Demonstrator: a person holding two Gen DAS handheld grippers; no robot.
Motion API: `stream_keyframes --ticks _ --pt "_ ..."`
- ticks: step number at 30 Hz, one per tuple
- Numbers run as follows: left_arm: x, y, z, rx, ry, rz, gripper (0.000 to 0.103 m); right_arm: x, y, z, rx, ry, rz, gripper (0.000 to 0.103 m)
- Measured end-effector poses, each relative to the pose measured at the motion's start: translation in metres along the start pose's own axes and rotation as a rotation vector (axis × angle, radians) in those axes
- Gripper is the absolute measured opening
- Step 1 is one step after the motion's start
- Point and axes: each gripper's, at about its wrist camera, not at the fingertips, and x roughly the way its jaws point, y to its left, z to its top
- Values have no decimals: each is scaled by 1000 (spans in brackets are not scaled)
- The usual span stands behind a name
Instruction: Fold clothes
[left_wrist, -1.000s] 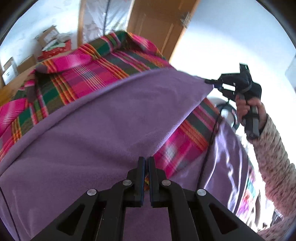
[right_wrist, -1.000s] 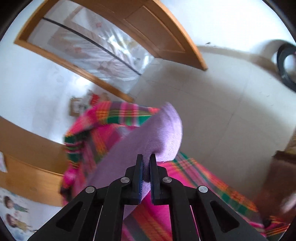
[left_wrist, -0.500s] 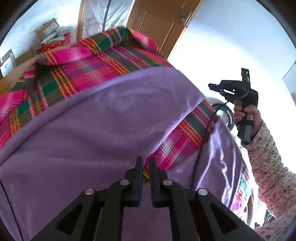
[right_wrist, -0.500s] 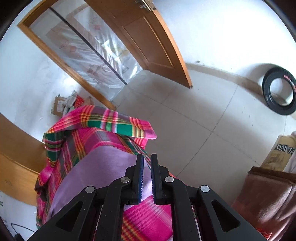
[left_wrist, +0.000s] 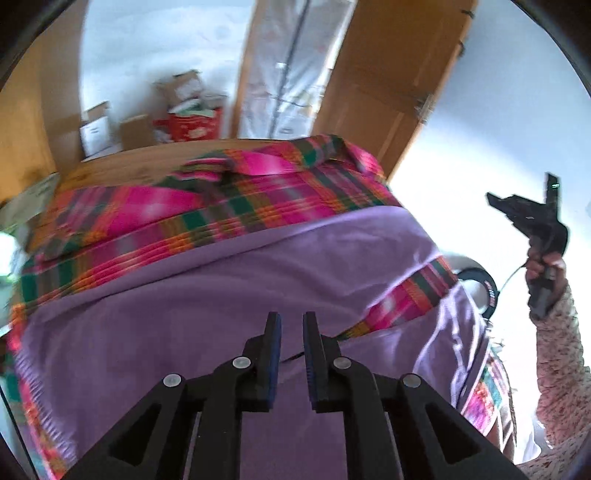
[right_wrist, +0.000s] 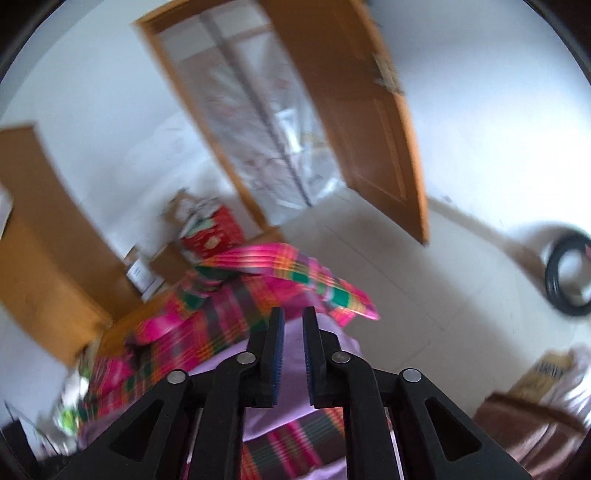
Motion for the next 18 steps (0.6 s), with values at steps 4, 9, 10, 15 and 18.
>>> stream_keyframes --ticks 4,9,10,15,18 --pt "-13 37 -23 -85 19 56 12 6 53 -17 -131 47 93 21" --pt "-18 77 -46 -174 36 98 12 46 115 -68 -311 204 176 21" --pt "-18 87 -49 -199 38 103 12 56 129 -83 -353 240 196 21" --pt "-16 129 -51 -291 35 147 12 98 194 -144 -507 370 285 21" --pt "-10 157 -46 -346 44 167 12 118 222 -160 -559 406 318 21"
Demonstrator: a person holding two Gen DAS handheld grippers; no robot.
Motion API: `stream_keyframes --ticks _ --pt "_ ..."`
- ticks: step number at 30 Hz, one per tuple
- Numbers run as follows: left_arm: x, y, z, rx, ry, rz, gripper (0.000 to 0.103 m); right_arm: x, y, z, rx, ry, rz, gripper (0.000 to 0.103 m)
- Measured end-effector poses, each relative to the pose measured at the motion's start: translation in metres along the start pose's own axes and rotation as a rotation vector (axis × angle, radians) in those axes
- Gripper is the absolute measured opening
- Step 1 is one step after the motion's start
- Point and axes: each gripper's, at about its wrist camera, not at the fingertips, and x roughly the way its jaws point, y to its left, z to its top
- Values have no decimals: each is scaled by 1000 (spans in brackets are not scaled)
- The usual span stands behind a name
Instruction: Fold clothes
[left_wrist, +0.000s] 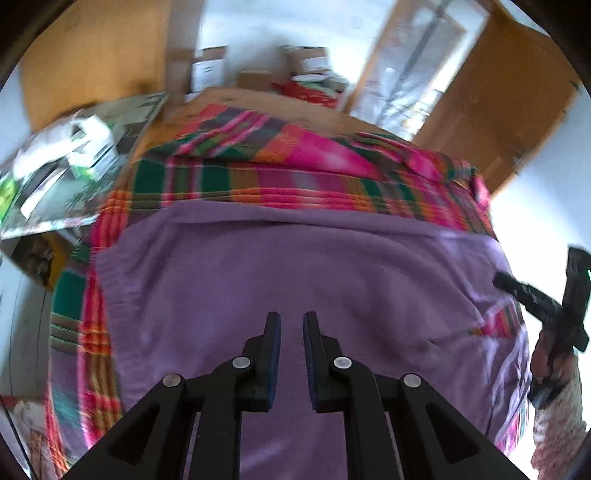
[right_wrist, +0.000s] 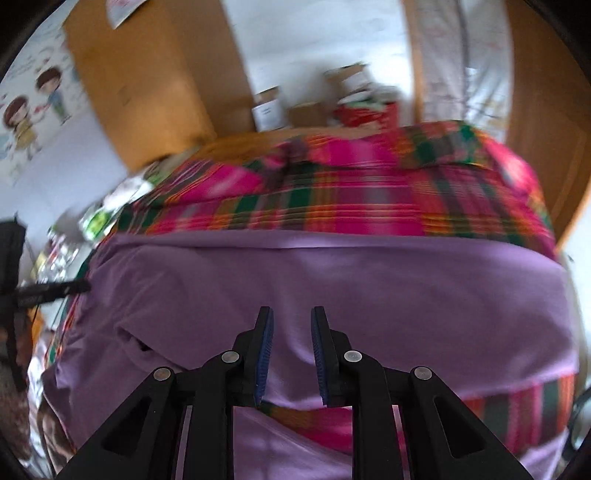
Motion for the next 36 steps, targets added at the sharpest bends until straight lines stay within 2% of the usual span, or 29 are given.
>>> stream_keyframes --ticks 5,9,15,18,30,33,36 --pt "25 28 27 -54 21 8 12 50 25 16 -59 83 10 21" --pt "45 35 43 -50 46 17 12 79 34 25 -75 125 19 21" --pt "67 49 62 -78 39 20 12 106 47 41 -101 142 2 21" --pt "72 54 71 -102 22 -5 12 118 51 54 -96 133 -4 21" --pt "84 63 96 -112 -6 -60 12 136 56 79 -80 103 -54 21" --pt "82 70 96 -158 8 -79 12 135 55 81 -66 113 -61 21" --pt "68 69 90 -143 1 -38 12 125 52 81 -33 111 -60 21"
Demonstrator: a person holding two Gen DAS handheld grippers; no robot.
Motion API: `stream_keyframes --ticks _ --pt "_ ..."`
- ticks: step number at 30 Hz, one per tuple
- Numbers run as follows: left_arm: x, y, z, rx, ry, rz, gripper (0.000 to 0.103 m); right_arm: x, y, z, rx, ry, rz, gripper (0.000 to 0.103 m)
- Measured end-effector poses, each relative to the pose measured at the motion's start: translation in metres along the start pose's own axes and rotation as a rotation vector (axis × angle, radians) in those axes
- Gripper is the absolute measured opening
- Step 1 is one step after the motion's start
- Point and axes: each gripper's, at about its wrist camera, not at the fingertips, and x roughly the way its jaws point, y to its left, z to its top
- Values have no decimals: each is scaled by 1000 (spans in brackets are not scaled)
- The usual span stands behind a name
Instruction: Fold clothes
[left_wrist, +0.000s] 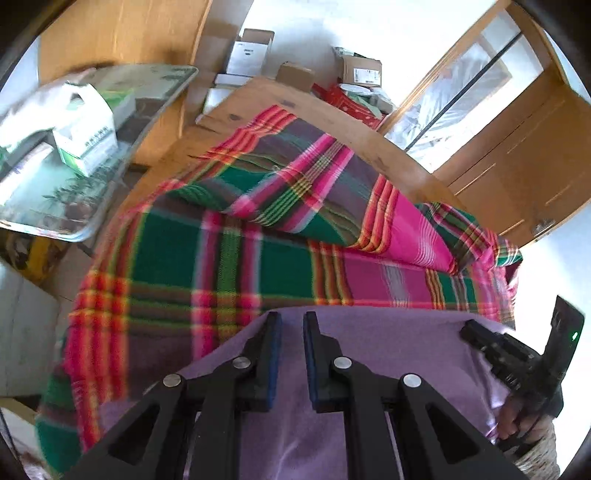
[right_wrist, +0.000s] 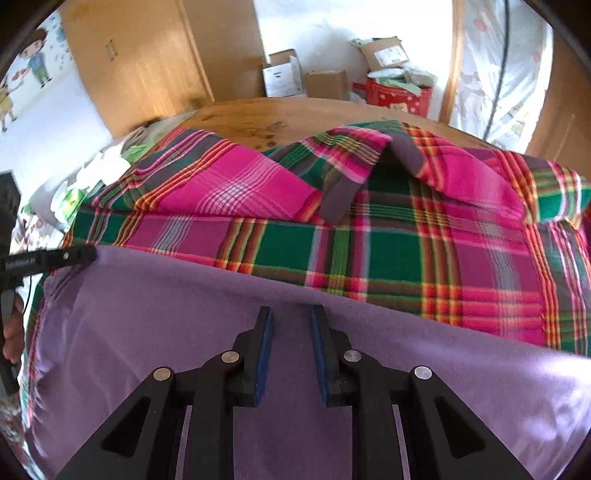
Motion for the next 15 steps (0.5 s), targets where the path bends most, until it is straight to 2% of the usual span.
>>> stream_keyframes --ticks 6,9,15 --pt "-42 8 -28 -13 -28 1 12 -46 -9 -21 18 -54 32 21" --pt "-63 15 -49 -36 -43 -7 12 -69 -7 -44 5 -65 53 21" --pt "-99 26 -103 -48 -45 30 14 -97 4 -94 -25 -46 111 21"
